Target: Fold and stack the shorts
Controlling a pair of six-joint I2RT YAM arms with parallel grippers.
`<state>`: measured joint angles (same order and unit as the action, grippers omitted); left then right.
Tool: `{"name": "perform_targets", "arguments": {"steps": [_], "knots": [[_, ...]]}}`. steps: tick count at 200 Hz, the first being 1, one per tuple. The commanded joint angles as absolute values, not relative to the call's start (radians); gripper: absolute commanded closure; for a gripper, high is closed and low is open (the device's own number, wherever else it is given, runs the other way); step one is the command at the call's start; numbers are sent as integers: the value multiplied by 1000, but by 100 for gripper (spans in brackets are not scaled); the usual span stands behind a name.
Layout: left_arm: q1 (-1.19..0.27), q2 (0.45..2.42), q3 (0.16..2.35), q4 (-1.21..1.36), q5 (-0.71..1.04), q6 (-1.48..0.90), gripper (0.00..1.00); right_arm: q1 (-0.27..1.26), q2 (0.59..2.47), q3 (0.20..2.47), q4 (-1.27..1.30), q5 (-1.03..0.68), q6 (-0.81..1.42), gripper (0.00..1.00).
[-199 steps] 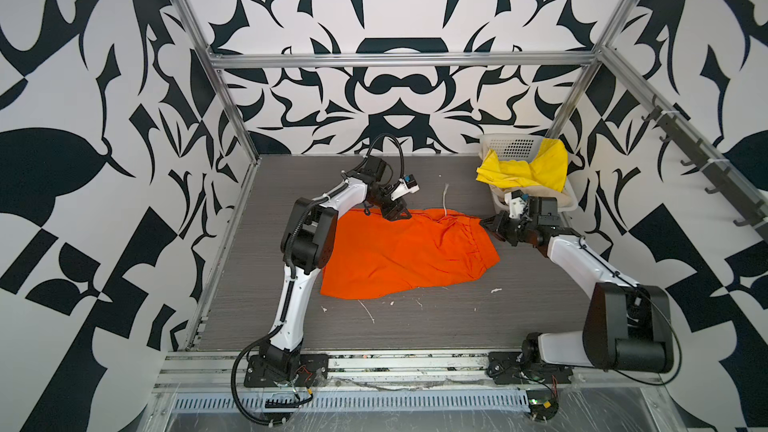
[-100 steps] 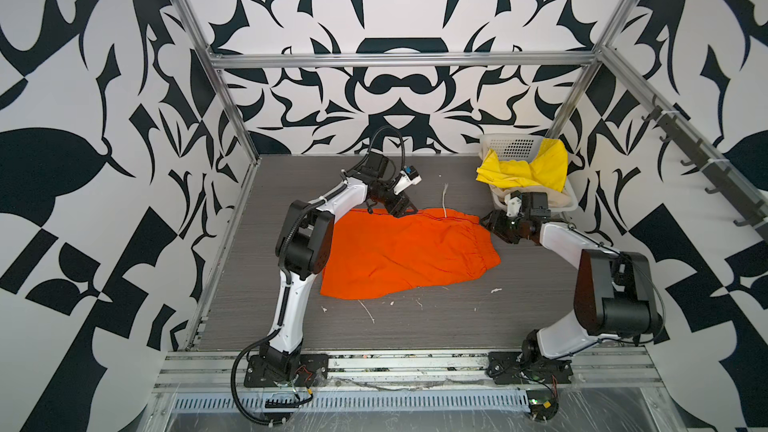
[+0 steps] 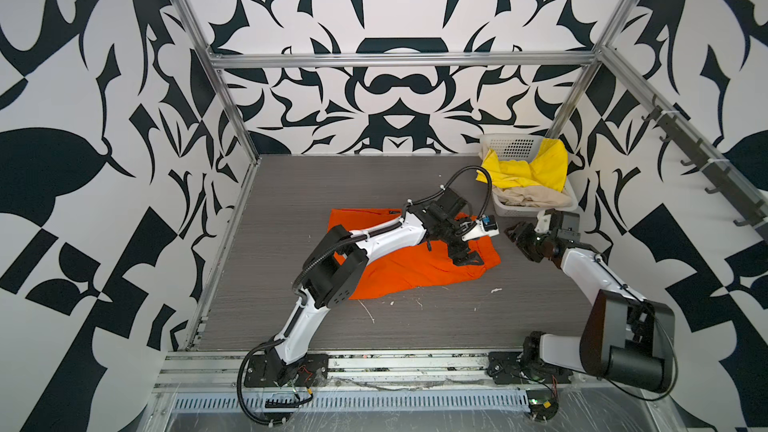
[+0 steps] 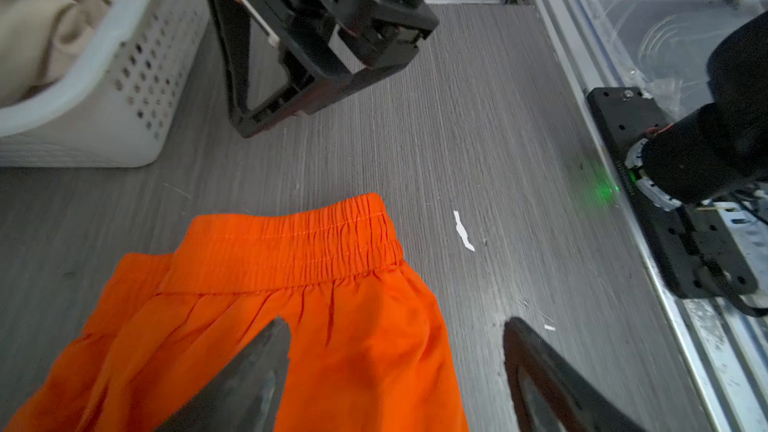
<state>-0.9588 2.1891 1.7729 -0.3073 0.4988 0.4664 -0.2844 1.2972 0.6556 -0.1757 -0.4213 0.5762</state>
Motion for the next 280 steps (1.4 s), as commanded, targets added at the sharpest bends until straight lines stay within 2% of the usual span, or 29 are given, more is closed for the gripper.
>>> {"name": "perform_targets", "arguments": {"steps": [1, 70, 105, 134, 161, 186, 197, 242, 256, 280], "knots": [[-975, 2284, 1829, -282, 423, 453, 16, -304, 1277, 634, -146, -417, 630, 42], [-1026, 2428, 1910, -290, 381, 446, 16, -313, 1271, 607, -131, -420, 657, 42], [-1031, 2450, 1873, -311, 334, 444, 16, -314, 1273, 591, -127, -443, 669, 41], [-1032, 2423, 1782, -270, 310, 428, 27, -314, 1276, 589, -144, -481, 668, 36], [-1028, 2360, 1662, -171, 322, 389, 46, -314, 1277, 584, -153, -528, 669, 29], [-1010, 2280, 1548, -28, 415, 338, 68, -312, 1276, 587, -180, -581, 669, 23], [-997, 2249, 1503, 39, 461, 300, 74, -312, 1278, 588, -186, -621, 673, 23], [-942, 2151, 1368, 280, 591, 173, 78, -305, 1331, 592, -191, -791, 734, 21], [-933, 2131, 1343, 316, 605, 157, 78, -279, 1351, 574, -123, -851, 798, 17], [-919, 2114, 1321, 345, 618, 140, 79, -217, 1380, 575, -102, -864, 840, 16]]}}
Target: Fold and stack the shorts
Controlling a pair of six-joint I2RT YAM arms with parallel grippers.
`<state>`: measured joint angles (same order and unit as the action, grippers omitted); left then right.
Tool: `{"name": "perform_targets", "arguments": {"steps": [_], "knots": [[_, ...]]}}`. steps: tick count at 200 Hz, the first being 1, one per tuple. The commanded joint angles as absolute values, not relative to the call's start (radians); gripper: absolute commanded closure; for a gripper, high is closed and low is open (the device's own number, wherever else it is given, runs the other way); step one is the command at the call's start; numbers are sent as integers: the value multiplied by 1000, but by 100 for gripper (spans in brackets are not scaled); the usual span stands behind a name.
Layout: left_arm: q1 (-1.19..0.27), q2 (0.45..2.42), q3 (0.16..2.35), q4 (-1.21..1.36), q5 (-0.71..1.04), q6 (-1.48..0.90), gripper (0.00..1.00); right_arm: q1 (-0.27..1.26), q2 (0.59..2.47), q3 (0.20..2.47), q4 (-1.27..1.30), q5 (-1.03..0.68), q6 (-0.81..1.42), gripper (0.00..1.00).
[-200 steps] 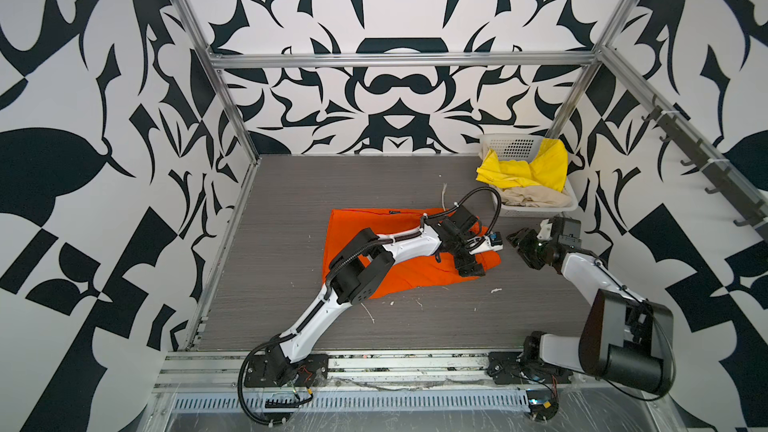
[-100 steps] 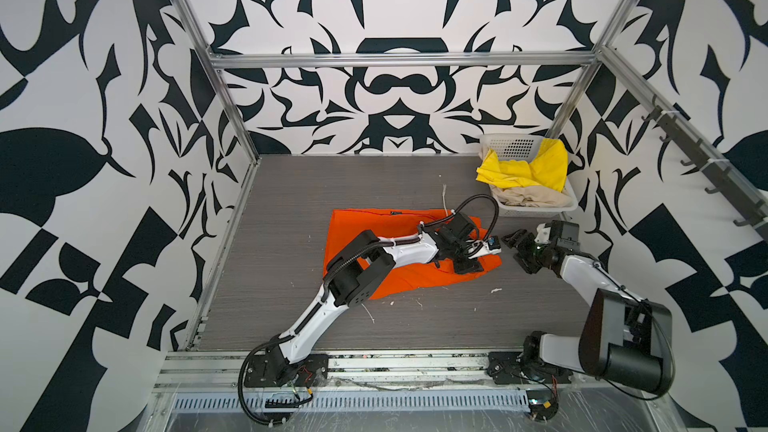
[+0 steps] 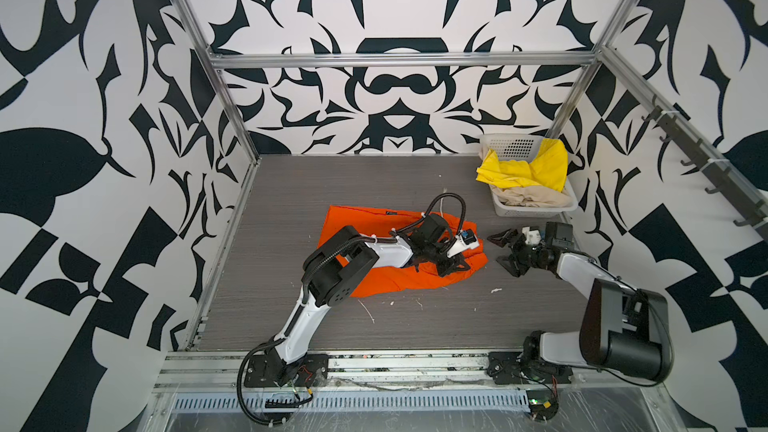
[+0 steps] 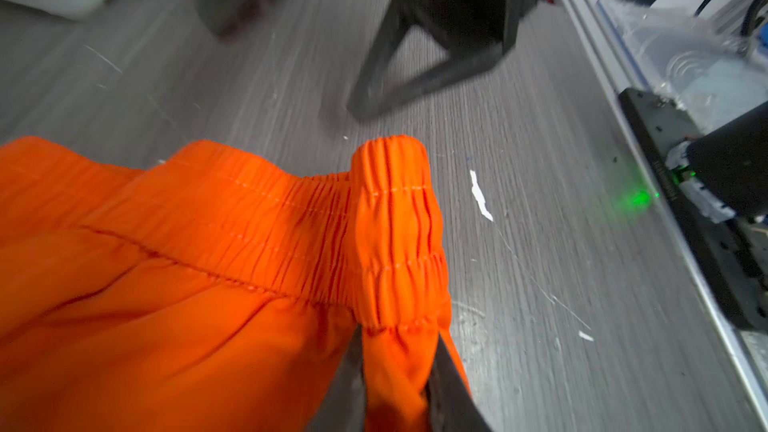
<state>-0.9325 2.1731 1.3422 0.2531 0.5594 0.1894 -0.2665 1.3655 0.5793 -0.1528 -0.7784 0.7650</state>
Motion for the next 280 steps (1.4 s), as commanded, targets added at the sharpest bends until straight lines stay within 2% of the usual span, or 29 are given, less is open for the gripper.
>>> {"name": "perform_targets", "arguments": {"steps": [1, 47, 55, 62, 70, 78, 89, 107, 129, 168, 213, 242, 280], "knots": [[-919, 2114, 1320, 345, 618, 141, 79, -214, 1381, 575, -98, -863, 841, 16], [-917, 2094, 1307, 357, 637, 125, 79, -76, 1478, 566, 99, -863, 965, 16], [-917, 2090, 1307, 356, 634, 121, 77, -65, 1494, 569, 123, -858, 972, 20], [-917, 2084, 1306, 355, 629, 120, 74, -60, 1503, 573, 130, -849, 970, 29], [-916, 2073, 1300, 355, 611, 116, 64, -60, 1504, 579, 123, -842, 958, 39], [-913, 2058, 1292, 353, 590, 108, 53, -60, 1497, 590, 87, -829, 928, 52], [-903, 2032, 1275, 352, 554, 83, 44, -60, 1471, 624, -32, -790, 843, 72], [-874, 1981, 1243, 341, 515, 23, 39, -56, 1420, 688, -229, -716, 700, 87], [-841, 1931, 1204, 288, 442, 12, 39, -51, 1354, 762, -388, -656, 577, 95], [-824, 1953, 1199, 123, 344, 75, 42, -44, 1318, 928, -599, -599, 427, 98], [-824, 1990, 1185, 25, 251, 95, 43, -43, 1338, 1140, -790, -497, 298, 98], [-825, 2022, 1221, -131, 138, 144, 43, -43, 1364, 1282, -880, -444, 239, 98], [-824, 1974, 1197, -168, 92, 115, 39, -40, 1408, 1450, -992, -342, 170, 99]]}}
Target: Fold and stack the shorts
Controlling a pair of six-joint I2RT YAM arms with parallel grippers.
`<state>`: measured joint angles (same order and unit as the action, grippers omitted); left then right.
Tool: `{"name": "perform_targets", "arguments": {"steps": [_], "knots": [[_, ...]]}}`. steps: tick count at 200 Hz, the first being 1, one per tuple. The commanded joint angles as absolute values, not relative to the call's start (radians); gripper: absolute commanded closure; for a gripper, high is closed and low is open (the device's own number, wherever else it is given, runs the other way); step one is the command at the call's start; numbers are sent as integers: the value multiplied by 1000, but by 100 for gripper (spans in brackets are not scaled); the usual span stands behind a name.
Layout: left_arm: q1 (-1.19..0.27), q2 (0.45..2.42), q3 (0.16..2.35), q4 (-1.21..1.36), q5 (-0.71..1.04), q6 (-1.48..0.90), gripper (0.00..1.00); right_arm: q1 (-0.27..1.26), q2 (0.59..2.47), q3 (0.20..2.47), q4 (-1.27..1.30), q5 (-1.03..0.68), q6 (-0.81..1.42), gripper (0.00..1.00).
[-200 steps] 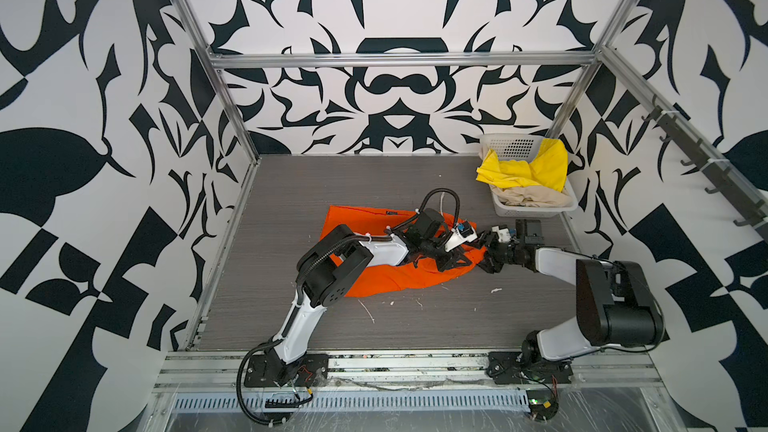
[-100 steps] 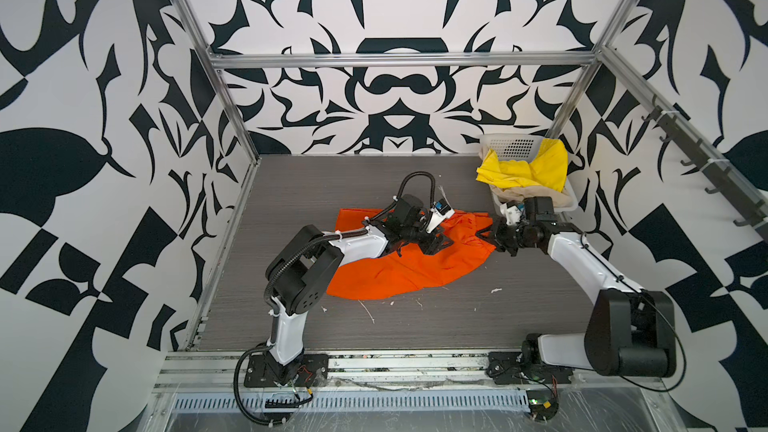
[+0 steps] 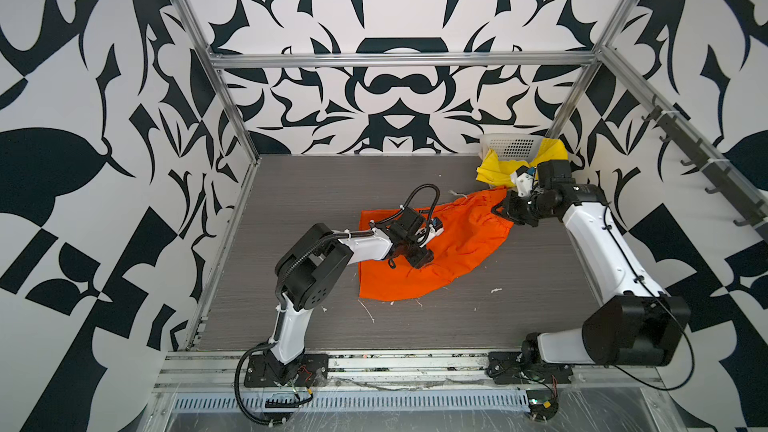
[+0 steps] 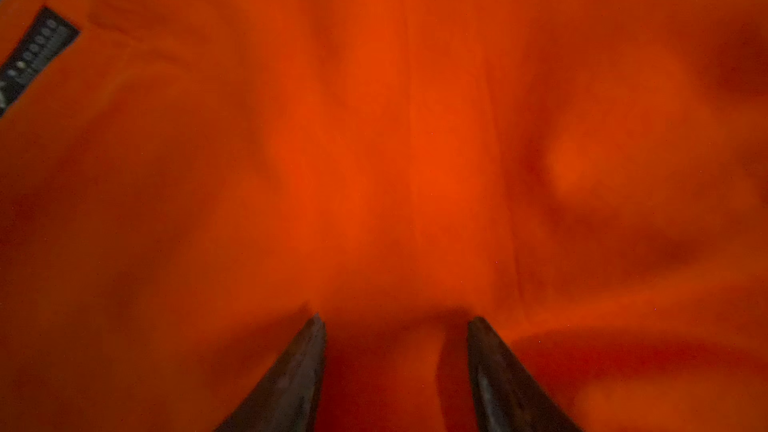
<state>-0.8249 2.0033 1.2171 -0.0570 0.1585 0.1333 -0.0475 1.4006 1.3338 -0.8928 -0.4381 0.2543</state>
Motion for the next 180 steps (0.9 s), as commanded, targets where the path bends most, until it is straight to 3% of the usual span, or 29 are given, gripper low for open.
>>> {"name": "perform_targets", "arguments": {"steps": [1, 45, 98, 180], "knots": [[-824, 1970, 1195, -167, 93, 114, 39, -40, 1409, 1454, -996, -339, 169, 99], [-760, 1807, 1157, -152, 103, -188, 36, 62, 1463, 1597, -1085, -146, 111, 99], [-642, 1637, 972, -123, 121, -539, 43, 251, 1519, 1674, -1090, 39, 94, 99], [-592, 1661, 794, 71, 183, -743, 51, 557, 1662, 1696, -1046, 235, 200, 99]]}}
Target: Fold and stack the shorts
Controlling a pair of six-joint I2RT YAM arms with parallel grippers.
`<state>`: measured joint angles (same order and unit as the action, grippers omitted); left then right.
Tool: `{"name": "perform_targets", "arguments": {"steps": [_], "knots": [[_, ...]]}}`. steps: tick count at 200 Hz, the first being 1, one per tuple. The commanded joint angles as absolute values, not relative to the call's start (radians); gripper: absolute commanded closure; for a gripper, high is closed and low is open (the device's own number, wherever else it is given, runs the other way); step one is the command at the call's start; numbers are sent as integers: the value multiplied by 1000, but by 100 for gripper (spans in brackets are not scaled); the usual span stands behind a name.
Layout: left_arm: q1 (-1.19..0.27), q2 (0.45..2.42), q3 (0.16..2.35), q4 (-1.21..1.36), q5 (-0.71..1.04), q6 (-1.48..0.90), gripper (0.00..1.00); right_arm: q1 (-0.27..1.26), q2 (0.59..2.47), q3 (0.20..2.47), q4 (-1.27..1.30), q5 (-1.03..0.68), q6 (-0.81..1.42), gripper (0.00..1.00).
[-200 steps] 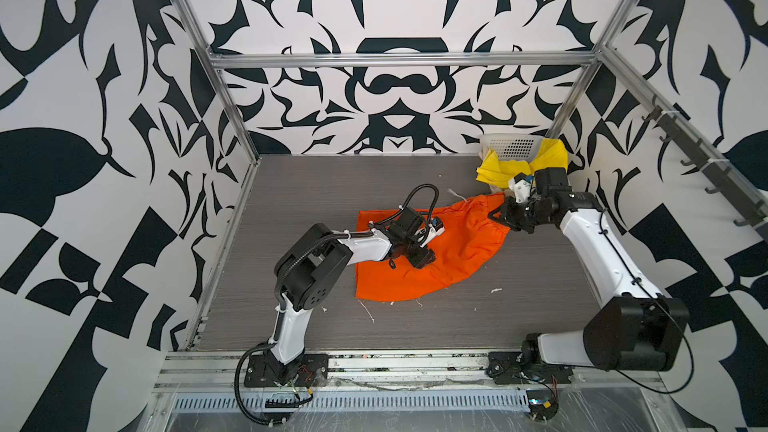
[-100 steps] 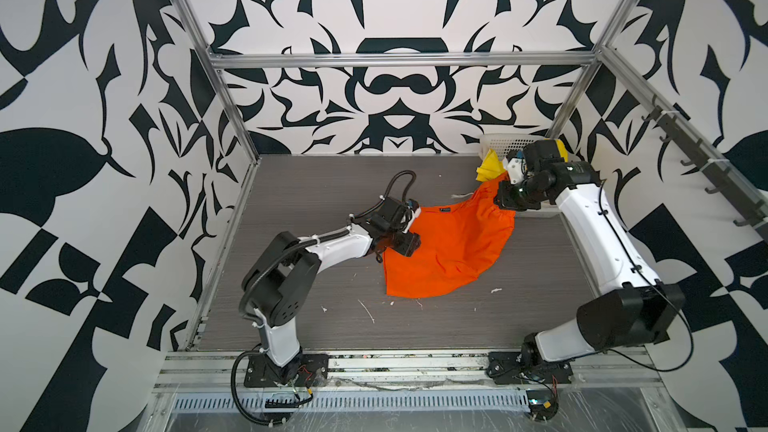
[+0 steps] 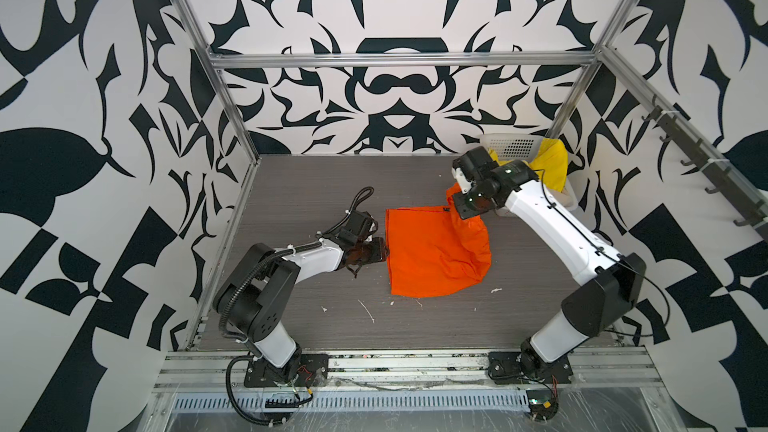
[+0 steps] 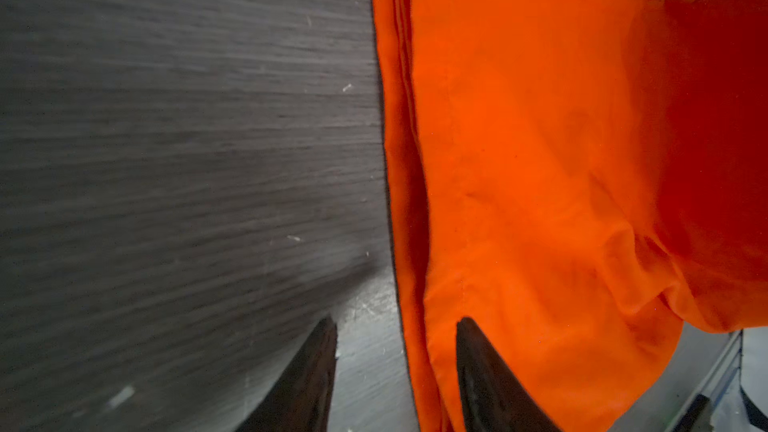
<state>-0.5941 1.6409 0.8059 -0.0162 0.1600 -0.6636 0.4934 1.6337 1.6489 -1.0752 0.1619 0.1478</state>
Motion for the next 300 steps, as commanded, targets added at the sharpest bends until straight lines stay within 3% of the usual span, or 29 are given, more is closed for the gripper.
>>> {"name": "perform_targets", "arguments": {"steps": [1, 26, 42, 75, 84, 94, 153, 223, 261, 300], "knots": [[-592, 1662, 794, 73, 183, -743, 52, 562, 1664, 1698, -1045, 236, 202, 99], [-590, 1672, 785, 87, 171, -752, 53, 637, 1730, 1720, -1034, 233, 246, 97], [-585, 1668, 780, 89, 166, -760, 53, 675, 1769, 1712, -997, 138, 276, 91], [-558, 1598, 781, 26, 115, -755, 50, 709, 1825, 1656, -858, -151, 336, 47], [-550, 1564, 784, -4, 95, -746, 49, 709, 1810, 1634, -820, -186, 352, 38], [-546, 1523, 791, -40, 72, -730, 48, 705, 1780, 1608, -793, -184, 356, 35], [-568, 1451, 888, -94, 157, -713, 44, 446, 1489, 1297, -616, -278, 483, 34], [-763, 1733, 1087, -140, 194, -701, 47, 237, 1306, 1038, -591, -311, 485, 34], [-739, 1845, 1145, -291, 136, -623, 46, 216, 1278, 982, -587, -318, 474, 34], [-603, 1917, 1205, -481, 80, -474, 46, 196, 1265, 958, -582, -315, 450, 34]]}}
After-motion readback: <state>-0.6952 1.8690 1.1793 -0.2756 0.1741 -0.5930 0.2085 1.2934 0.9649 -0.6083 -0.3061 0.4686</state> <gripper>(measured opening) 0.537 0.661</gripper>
